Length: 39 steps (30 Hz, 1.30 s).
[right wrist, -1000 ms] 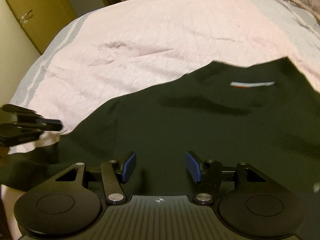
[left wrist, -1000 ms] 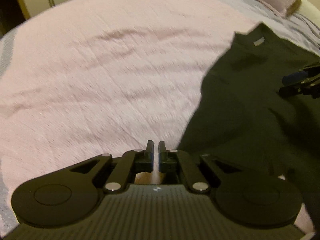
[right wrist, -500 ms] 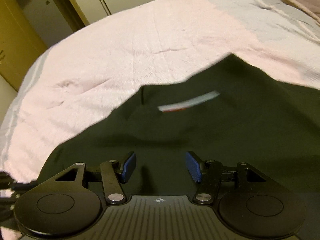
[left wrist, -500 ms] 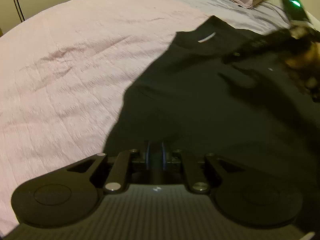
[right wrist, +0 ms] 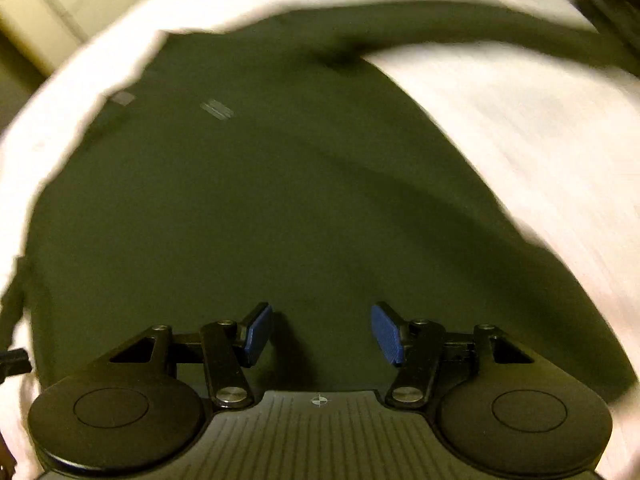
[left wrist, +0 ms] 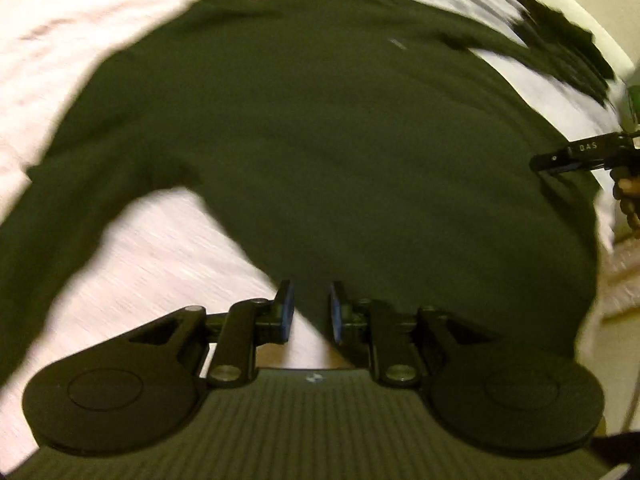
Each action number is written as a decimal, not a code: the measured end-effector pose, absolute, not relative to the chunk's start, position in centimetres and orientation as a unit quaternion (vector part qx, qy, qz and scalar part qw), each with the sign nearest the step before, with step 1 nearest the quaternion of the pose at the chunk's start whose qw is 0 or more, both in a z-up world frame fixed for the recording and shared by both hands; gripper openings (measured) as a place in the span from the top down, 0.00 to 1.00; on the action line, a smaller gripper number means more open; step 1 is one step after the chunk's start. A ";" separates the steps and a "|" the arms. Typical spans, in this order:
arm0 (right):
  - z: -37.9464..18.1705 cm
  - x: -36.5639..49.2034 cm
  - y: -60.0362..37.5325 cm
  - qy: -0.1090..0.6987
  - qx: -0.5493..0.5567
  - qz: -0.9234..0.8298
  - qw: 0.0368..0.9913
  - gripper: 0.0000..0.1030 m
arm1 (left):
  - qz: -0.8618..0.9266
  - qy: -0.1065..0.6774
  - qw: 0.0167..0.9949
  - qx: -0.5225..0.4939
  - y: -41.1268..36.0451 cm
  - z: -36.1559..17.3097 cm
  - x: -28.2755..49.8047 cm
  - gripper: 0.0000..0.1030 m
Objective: Fold clothes
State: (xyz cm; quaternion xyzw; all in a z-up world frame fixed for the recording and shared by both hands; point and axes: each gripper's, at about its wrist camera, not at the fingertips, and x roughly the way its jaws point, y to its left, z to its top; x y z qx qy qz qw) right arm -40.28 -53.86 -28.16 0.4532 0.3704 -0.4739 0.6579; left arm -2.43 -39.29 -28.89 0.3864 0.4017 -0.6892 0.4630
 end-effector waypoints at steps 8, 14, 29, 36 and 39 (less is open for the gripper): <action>-25.1 -49.5 -48.6 0.338 0.456 -0.531 0.629 0.43 | -0.710 0.386 0.412 0.421 -34.4 -28.9 -8.4 0.78; -25.0 -53.0 -51.5 0.357 0.398 -0.542 0.648 0.43 | -0.720 0.353 0.385 0.457 -32.5 -29.0 -9.9 0.78; -27.3 -56.5 -52.6 0.420 0.430 -0.471 0.645 0.90 | -0.703 0.351 0.365 0.500 -30.9 -28.7 -11.0 0.78; -25.0 -52.5 -49.6 0.451 0.347 -0.526 0.632 0.50 | -0.701 0.360 0.345 0.510 -27.9 -28.2 -12.3 0.76; -24.7 -50.9 -46.8 0.437 0.365 -0.515 0.640 0.49 | -0.695 0.364 0.338 0.519 -26.9 -28.9 -12.5 0.76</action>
